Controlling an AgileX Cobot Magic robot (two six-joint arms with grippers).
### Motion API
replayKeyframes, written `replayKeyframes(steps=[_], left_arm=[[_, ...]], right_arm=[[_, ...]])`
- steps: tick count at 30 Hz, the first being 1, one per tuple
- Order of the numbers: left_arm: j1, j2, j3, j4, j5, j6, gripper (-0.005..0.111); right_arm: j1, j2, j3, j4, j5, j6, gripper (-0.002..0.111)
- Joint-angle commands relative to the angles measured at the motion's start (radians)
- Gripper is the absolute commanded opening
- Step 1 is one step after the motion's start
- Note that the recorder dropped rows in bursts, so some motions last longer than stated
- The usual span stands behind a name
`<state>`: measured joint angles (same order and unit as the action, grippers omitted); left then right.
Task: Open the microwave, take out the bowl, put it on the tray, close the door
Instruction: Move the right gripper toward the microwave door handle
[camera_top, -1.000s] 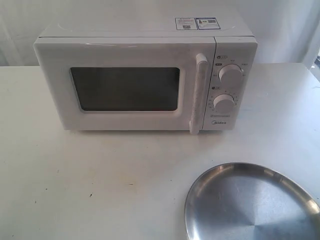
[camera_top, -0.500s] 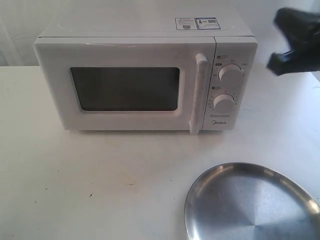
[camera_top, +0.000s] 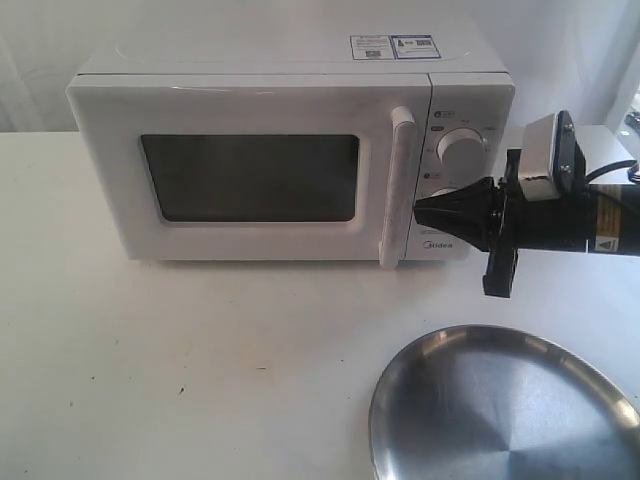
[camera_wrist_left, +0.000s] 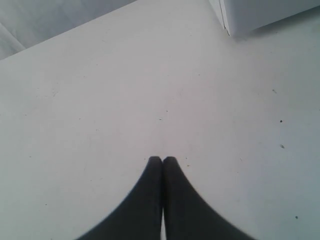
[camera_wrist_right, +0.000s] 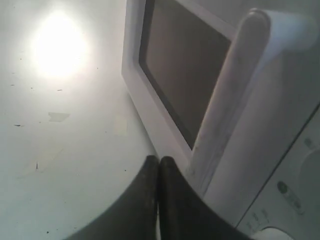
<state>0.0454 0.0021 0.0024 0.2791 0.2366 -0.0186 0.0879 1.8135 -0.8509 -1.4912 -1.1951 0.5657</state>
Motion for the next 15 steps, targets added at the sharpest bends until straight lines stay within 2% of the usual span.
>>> replayKeyframes(steps=[1,7,10,13,15], left_arm=[[0.002,-0.002,-0.002,-0.002,0.0,-0.003,0.0],[0.002,-0.002,-0.002,-0.002,0.0,-0.003,0.0],[0.002,-0.002,-0.002,-0.002,0.0,-0.003,0.0],[0.002,-0.002,-0.002,-0.002,0.0,-0.003,0.0],[0.002,-0.002,-0.002,-0.002,0.0,-0.003,0.0]], right_arm=[[-0.008,-0.001,-0.014,0.03,-0.026,0.016,0.0],[-0.006,-0.001,-0.014,0.201,-0.026,-0.039,0.0],[0.006,-0.001,-0.014,0.222,-0.015,-0.023,0.001],[0.022,0.019,-0.014,0.244,0.1,-0.054,0.007],[0.028,0.047,-0.014,0.253,0.108,-0.083,0.016]])
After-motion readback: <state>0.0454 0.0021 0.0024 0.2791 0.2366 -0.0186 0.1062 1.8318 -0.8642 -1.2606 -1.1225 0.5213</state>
